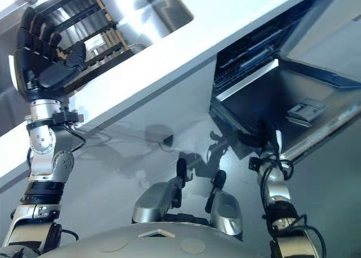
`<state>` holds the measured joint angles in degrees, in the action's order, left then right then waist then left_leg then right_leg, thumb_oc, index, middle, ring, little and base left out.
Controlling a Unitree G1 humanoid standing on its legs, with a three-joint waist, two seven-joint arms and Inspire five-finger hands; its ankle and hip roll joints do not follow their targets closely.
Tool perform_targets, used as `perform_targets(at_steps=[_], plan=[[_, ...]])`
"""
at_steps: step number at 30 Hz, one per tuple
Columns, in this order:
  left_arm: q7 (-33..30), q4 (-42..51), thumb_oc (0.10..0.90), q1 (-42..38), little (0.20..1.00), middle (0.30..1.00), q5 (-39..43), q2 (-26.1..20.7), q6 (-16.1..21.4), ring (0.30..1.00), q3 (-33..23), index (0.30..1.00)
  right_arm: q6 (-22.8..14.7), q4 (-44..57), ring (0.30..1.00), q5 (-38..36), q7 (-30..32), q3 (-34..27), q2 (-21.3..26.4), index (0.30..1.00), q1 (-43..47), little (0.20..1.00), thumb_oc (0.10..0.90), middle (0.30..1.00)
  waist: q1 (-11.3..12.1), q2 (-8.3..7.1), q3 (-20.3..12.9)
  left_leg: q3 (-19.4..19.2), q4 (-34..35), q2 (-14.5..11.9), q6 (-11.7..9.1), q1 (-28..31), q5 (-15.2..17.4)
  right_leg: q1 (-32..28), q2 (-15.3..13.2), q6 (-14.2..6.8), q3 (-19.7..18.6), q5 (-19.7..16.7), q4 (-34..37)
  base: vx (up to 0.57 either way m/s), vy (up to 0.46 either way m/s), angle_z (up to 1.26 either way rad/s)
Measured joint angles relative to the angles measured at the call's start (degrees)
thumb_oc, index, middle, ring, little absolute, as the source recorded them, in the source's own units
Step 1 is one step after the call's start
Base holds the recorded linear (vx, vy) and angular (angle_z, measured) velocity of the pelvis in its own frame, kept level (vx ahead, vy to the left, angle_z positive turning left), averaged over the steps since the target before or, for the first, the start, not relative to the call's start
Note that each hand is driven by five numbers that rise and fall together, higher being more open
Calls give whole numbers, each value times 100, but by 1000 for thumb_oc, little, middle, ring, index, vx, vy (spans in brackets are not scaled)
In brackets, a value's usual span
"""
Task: Pick up plates and place into dishwasher.
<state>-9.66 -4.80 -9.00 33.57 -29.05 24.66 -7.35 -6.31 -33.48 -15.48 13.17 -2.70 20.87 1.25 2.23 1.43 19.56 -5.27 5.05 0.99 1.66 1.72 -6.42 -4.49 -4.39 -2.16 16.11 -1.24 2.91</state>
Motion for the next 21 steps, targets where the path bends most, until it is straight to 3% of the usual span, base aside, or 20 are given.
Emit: perform_targets(at_steps=[5, 9, 14, 17, 21], plan=[[32, -103, 800, -37, 900, 900, -46, 10, -348, 900, 31, 900, -179, 4, 900, -48, -85, -419, 64, 900, 43, 900, 800, 900, -256, -198, -261, -129, 0, -36, -28, 173, 81, -124, 24, 1, -149, 1, 64, -6, -119, -16], [95, -418, 800, -31, 900, 900, -50, 22, -455, 900, 35, 900, -565, 10, 900, -564, 24, -664, 49, 900, 54, 900, 800, 900, -374, -172, -440, -233, 0, -48, -45, 257, 133, -187, 43, 1, -230, 0, 110, 17, -101, -13], [169, -814, 800, -23, 900, 900, -47, -20, -456, 900, 28, 900, -1141, 11, 900, -1338, 181, -1409, 36, 900, 95, 900, 800, 900, -423, -83, -577, -311, 0, -69, -70, 336, 184, -234, 70, 9, -348, -6, 172, 40, -86, -12], [228, -1121, 800, -2, 900, 900, -47, -98, -461, 900, 28, 900, -1174, -173, 900, -1862, 154, -1726, 56, 900, 125, 900, 800, 900, -445, -66, -678, -391, 0, -101, -114, 435, 240, -323, 108, 16, -456, -4, 226, 66, -116, -14], [231, -1272, 800, -1, 900, 900, -48, -174, -604, 900, 28, 900, -894, -872, 900, -2474, 86, -1976, 269, 900, 214, 900, 800, 900, -525, -14, -759, -430, -1, -112, -125, 473, 254, -337, 117, 18, -477, -2, 227, 84, -121, -7]])
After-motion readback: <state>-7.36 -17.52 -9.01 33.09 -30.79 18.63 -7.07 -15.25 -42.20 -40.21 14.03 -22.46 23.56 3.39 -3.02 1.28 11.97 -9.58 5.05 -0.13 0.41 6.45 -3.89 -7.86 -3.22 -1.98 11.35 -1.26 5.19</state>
